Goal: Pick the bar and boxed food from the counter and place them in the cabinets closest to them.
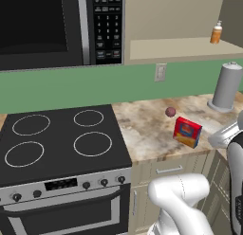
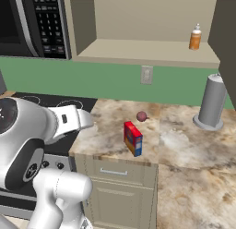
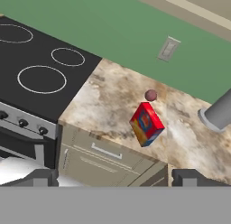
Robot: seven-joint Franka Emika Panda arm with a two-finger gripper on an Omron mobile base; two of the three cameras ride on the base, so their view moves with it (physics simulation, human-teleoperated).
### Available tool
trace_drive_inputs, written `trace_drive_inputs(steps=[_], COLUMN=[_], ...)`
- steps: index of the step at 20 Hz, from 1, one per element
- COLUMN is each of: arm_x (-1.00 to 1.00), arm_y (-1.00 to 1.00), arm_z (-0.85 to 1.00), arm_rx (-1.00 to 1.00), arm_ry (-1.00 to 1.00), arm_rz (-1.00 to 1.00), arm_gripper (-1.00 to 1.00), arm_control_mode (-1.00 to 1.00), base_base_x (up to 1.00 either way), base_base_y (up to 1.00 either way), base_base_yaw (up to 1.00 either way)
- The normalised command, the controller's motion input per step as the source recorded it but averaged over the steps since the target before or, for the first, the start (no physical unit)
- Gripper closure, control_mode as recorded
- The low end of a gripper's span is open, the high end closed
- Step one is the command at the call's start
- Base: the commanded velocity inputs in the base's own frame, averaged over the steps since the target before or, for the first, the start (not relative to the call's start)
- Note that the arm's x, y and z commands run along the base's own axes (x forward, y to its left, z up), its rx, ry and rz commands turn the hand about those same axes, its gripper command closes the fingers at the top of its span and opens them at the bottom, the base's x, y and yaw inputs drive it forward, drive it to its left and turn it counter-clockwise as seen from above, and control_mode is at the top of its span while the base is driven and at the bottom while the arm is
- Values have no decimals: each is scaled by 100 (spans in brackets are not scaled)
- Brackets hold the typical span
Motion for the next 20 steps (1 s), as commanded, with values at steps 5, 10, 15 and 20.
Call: trace_drive_inputs(steps=[5,10,15,20], arm_x=[0,0,0,0], arm_y=[-23,-6,0,-6], arm_z=[-13,-11,-4,-31], arm_rx=[0,0,0,-2], arm_ry=[3,5,1,4], arm_rz=[0,0,0,0], arm_gripper=[-100,-100,-100,-100], arm_control_mode=[-100,-100,-100,-100], base_base_x=[0,0,0,0], base_base_y=[0,0,0,0], base_base_yaw=[0,0,0,0])
